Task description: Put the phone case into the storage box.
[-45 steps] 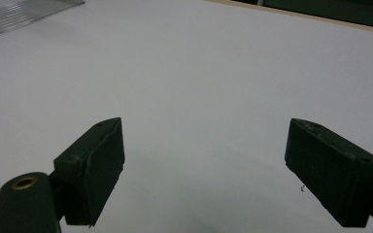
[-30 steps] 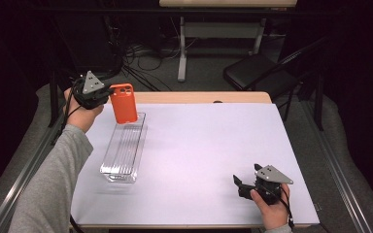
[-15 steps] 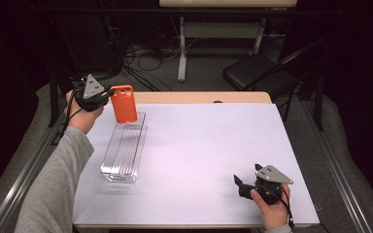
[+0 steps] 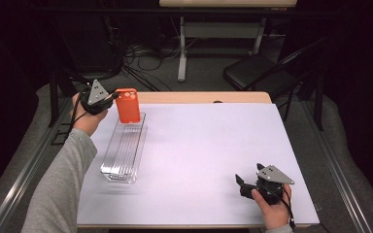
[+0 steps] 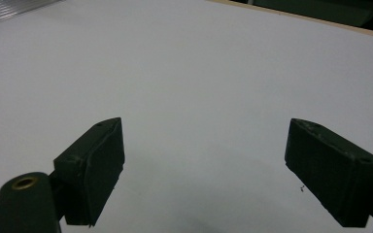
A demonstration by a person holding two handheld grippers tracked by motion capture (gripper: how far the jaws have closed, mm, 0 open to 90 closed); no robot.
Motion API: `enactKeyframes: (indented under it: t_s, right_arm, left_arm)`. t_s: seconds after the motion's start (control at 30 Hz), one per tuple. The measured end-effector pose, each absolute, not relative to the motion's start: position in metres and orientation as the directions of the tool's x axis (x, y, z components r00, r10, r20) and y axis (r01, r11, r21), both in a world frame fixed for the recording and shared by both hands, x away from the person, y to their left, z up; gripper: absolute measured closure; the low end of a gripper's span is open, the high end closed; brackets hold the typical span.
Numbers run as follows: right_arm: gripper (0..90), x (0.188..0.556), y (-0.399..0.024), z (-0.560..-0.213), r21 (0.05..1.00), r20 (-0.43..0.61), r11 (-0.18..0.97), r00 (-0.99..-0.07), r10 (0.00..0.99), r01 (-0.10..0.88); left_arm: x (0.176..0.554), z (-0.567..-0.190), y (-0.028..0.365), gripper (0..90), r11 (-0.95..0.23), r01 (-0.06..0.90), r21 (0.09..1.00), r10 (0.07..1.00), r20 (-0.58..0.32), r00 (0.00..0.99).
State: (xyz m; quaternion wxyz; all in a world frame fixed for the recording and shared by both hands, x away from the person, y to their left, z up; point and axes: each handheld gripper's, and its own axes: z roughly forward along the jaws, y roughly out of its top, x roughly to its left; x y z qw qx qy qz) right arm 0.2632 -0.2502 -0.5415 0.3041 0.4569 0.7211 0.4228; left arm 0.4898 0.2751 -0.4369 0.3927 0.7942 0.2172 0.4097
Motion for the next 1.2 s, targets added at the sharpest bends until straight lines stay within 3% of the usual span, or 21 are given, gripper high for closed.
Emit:
enactKeyframes:
  t_s: [0.6,1.2]
  right_arm:
    - [14.0,0.258,-0.254,-0.542,0.884,-0.07,0.227,-0.364,0.929,0.41]
    - [14.1,0.259,-0.257,-0.543,0.883,-0.062,0.225,-0.374,0.925,0.411]
  left_arm:
    - [0.496,-0.454,0.274,79.9,-0.586,-0.043,0.809,0.621,0.483,0.617]
    - [0.501,-0.463,0.264,79.8,-0.634,-0.051,0.771,0.585,0.522,0.621]
